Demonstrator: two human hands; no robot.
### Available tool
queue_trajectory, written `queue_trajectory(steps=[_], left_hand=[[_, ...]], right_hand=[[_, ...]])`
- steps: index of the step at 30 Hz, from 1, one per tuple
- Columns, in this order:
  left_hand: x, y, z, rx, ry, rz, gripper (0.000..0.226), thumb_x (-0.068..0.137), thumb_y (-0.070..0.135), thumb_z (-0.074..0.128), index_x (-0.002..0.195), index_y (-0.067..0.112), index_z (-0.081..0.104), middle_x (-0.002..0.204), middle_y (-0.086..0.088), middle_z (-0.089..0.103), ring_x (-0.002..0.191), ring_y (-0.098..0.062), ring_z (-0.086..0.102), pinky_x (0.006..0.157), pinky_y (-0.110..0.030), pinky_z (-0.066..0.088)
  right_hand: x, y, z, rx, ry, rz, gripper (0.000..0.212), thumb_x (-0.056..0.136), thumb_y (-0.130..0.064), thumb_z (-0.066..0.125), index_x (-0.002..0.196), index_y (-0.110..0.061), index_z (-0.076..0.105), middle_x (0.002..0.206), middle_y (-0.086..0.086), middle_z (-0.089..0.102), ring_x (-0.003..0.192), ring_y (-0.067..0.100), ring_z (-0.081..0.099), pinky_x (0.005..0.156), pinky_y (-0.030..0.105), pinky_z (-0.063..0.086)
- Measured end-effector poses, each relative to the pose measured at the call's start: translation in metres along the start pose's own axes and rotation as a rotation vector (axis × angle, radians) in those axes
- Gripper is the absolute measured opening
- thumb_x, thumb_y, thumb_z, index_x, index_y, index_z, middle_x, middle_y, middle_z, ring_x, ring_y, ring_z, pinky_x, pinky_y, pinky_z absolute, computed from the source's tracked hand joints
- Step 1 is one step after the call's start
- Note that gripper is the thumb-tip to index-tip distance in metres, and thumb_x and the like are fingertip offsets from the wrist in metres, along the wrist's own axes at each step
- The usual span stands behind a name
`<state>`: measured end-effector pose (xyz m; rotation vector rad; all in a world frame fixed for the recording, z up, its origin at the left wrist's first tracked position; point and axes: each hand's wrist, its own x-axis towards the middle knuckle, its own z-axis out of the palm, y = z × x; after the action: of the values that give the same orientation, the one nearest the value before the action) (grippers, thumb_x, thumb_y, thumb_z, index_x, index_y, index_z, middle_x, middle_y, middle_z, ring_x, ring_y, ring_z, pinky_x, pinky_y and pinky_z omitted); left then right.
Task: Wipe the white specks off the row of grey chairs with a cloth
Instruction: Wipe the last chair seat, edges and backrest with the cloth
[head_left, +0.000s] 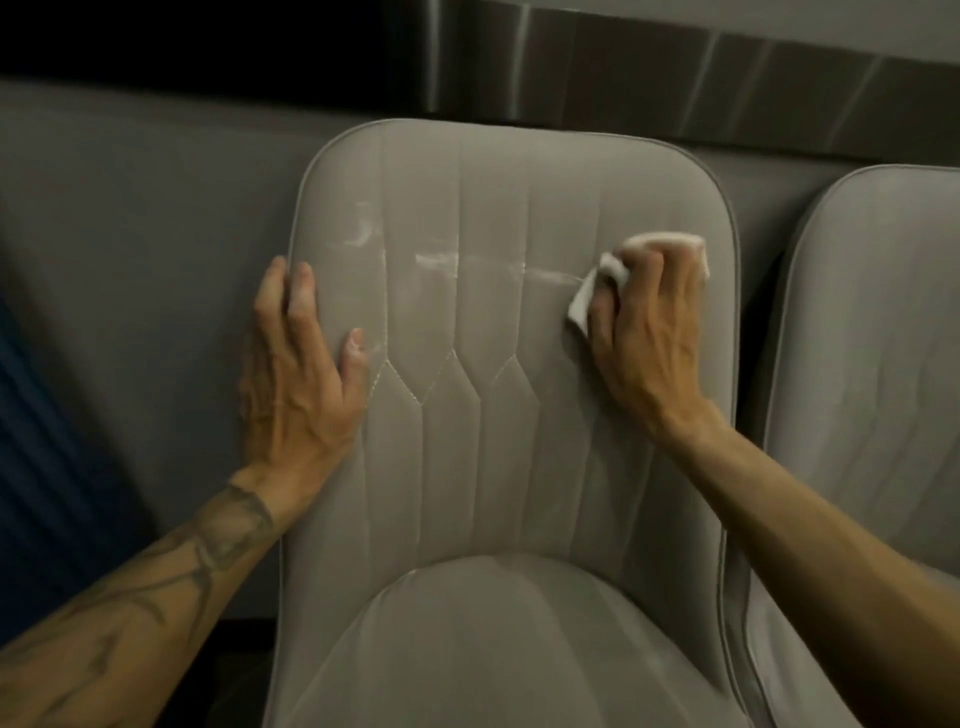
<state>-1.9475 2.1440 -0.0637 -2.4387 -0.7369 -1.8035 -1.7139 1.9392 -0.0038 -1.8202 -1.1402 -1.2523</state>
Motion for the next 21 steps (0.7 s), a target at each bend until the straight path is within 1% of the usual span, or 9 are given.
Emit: queue_trajectory(steps=[2,4,6,9,10,12,15,18,21], left_hand=[[0.0,0.001,0.0,0.01,-0.005,0.009,0.063,0.108,0.036,0.041,0.16,0.004,0.025,0.164,-0.023,0.025,0.142,-0.04,0.039,0.11,-0.053,0.043],[0.0,0.0,0.001,0.022,0.002,0.032,0.063,0.108,0.035,0.041,0.159,0.002,0.027,0.165,-0.022,0.026,0.141,-0.04,0.041,0.11,-0.052,0.043],[0.0,-0.002,0.002,0.041,0.014,0.057,0.062,0.108,0.036,0.039,0.159,0.002,0.027,0.165,-0.021,0.026,0.14,-0.039,0.041,0.11,-0.05,0.041],[-0.001,-0.004,0.002,0.06,0.012,0.056,0.063,0.108,0.037,0.039,0.16,0.003,0.026,0.166,-0.019,0.025,0.14,-0.039,0.04,0.107,-0.052,0.041],[-0.001,-0.003,0.002,0.056,0.012,0.054,0.063,0.108,0.036,0.039,0.16,0.003,0.026,0.166,-0.019,0.025,0.14,-0.039,0.041,0.106,-0.052,0.042],[0.0,-0.002,0.002,0.051,0.018,0.057,0.063,0.107,0.034,0.042,0.159,0.002,0.027,0.165,-0.02,0.026,0.139,-0.04,0.041,0.106,-0.054,0.042],[0.0,-0.002,0.001,0.043,0.01,0.052,0.063,0.106,0.032,0.045,0.159,0.002,0.028,0.165,-0.021,0.026,0.139,-0.04,0.04,0.105,-0.055,0.042],[0.0,0.0,0.0,0.035,0.005,0.041,0.063,0.106,0.031,0.045,0.159,0.002,0.028,0.165,-0.022,0.026,0.138,-0.041,0.041,0.103,-0.056,0.044],[0.001,-0.002,-0.001,0.039,0.018,0.052,0.063,0.106,0.031,0.045,0.159,0.001,0.028,0.164,-0.022,0.027,0.142,-0.04,0.039,0.108,-0.054,0.041]], right_hand=[[-0.024,0.0,-0.003,-0.039,-0.088,-0.084,0.02,0.099,-0.022,0.056,0.11,-0.006,0.047,0.111,0.017,0.045,0.092,0.032,0.047,0.079,0.044,0.045],[-0.016,0.008,-0.006,-0.118,-0.162,-0.161,0.022,0.101,-0.024,0.053,0.108,-0.004,0.05,0.107,0.021,0.049,0.09,0.037,0.048,0.078,0.047,0.043],[0.019,0.014,-0.006,-0.172,-0.128,-0.195,0.024,0.101,-0.029,0.049,0.111,-0.007,0.048,0.108,0.021,0.048,0.092,0.035,0.046,0.08,0.042,0.037],[0.06,0.017,-0.005,-0.183,-0.028,-0.11,0.024,0.102,-0.033,0.045,0.116,-0.014,0.045,0.112,0.012,0.046,0.094,0.022,0.04,0.083,0.028,0.03],[0.057,0.016,-0.004,-0.186,-0.021,-0.061,0.023,0.103,-0.034,0.044,0.116,-0.015,0.045,0.111,0.01,0.045,0.093,0.02,0.039,0.084,0.028,0.031],[0.028,0.015,-0.005,-0.196,-0.074,-0.019,0.023,0.103,-0.033,0.044,0.113,-0.014,0.048,0.109,0.01,0.047,0.091,0.023,0.041,0.081,0.033,0.033],[-0.016,0.015,-0.016,-0.194,-0.197,-0.144,0.024,0.102,-0.033,0.048,0.109,-0.01,0.051,0.105,0.013,0.051,0.088,0.028,0.046,0.08,0.036,0.032],[0.019,0.024,-0.018,-0.307,-0.136,-0.239,0.026,0.101,-0.036,0.05,0.106,-0.01,0.049,0.105,0.016,0.048,0.089,0.033,0.045,0.079,0.041,0.032],[0.066,0.023,-0.013,-0.371,-0.02,-0.171,0.027,0.102,-0.037,0.044,0.106,-0.011,0.049,0.114,0.015,0.047,0.098,0.032,0.044,0.085,0.042,0.035]])
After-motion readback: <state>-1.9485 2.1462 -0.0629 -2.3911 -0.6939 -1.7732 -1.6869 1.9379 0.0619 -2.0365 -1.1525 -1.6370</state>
